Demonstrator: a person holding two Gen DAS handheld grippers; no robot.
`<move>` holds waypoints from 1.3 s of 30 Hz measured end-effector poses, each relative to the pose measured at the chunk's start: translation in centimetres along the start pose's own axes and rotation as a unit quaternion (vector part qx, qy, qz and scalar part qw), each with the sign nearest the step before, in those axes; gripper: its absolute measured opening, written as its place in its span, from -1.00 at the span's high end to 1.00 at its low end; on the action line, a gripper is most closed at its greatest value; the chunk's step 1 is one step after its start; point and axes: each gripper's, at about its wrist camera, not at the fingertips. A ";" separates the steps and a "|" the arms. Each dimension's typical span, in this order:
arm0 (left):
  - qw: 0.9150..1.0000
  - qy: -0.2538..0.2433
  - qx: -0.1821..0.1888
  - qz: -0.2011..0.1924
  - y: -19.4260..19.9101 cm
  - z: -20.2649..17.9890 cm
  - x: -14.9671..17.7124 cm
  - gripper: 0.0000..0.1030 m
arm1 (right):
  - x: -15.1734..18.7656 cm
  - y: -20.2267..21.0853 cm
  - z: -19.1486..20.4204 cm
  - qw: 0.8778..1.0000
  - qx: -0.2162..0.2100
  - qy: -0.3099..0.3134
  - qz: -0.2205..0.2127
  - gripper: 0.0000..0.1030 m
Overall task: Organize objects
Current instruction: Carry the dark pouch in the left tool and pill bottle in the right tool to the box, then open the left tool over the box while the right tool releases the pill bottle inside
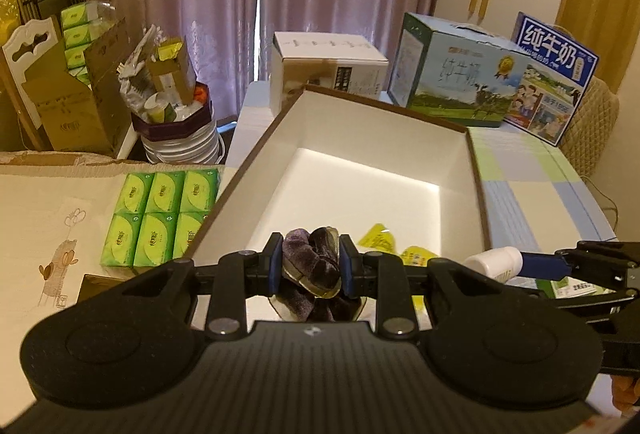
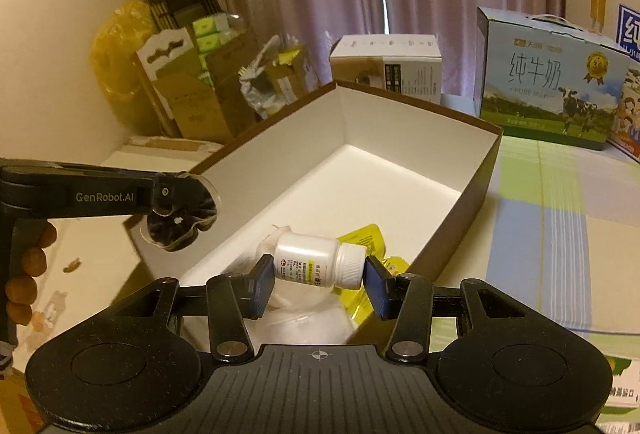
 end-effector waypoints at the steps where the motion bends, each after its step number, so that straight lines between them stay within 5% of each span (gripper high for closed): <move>1: 1.000 0.000 0.002 0.003 -0.5 0.3 -0.2 0.53 | -0.2 -0.5 0.0 1.000 0.005 0.002 0.003 0.13; 22: 0.997 -0.044 0.023 0.064 -12.6 -0.1 -3.1 0.52 | -3.8 -8.6 -3.2 0.995 0.082 0.021 0.044 0.13; 39: 0.995 -0.062 0.033 0.075 -15.3 -0.3 -3.5 0.21 | -4.2 -9.7 -3.9 0.994 0.089 0.028 0.051 0.13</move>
Point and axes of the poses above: each gripper's, at about its wrist camera, not at the fingertips, and y roughly against the way its jaws point, z to its left, x to its underside, and after that the axes turned 2 degrees about -z, right-handed
